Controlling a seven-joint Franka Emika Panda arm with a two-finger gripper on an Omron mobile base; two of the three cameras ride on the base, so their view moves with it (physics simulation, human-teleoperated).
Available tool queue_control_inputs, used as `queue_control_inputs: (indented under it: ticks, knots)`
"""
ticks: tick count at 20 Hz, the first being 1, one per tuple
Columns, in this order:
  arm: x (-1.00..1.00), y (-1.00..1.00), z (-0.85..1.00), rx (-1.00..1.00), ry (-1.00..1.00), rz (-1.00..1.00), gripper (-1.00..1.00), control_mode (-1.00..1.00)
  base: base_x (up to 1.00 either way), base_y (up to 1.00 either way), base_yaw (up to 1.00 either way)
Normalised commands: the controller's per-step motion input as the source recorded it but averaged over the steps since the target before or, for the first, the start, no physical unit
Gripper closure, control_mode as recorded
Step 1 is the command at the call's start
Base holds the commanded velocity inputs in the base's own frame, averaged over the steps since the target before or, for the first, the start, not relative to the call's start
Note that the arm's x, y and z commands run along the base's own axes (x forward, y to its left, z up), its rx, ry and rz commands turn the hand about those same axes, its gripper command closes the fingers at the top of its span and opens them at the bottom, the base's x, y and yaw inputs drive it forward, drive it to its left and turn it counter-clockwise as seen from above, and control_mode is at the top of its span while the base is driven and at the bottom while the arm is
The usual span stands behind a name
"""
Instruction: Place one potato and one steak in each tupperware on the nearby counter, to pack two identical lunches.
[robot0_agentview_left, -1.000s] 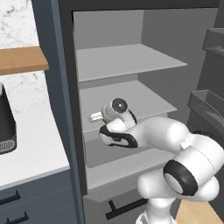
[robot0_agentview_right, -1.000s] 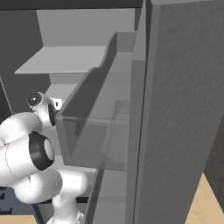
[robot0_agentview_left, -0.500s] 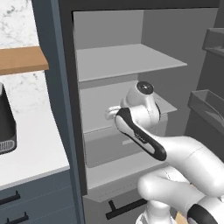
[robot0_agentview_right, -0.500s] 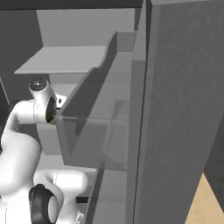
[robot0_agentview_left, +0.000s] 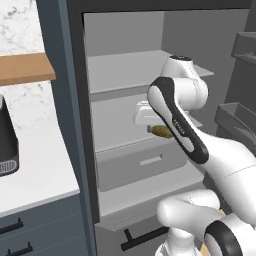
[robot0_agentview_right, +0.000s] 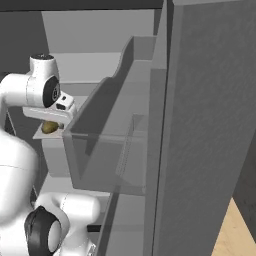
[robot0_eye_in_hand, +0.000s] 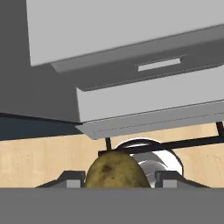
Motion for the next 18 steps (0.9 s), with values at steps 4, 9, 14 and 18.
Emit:
queue_control_inputs:
  ticks: [4,9,14,18]
  knots:
    - [-1.0,0.0,0.0,0.0,-0.03,0.01,1.0,-1.0,0.0,0.0,0.0]
    - [-0.89,0.02,0.0,0.0,0.0,0.0,1.0,-1.0,0.0,0.0,0.0]
    - [0.0,0.0,0.0,0.0,0.0,0.0,1.0,1.0,-0.63,0.79,0.0]
    - [0.0,0.0,0.0,0.0,0.0,0.0,1.0,1.0,-0.37,1.0,0.0]
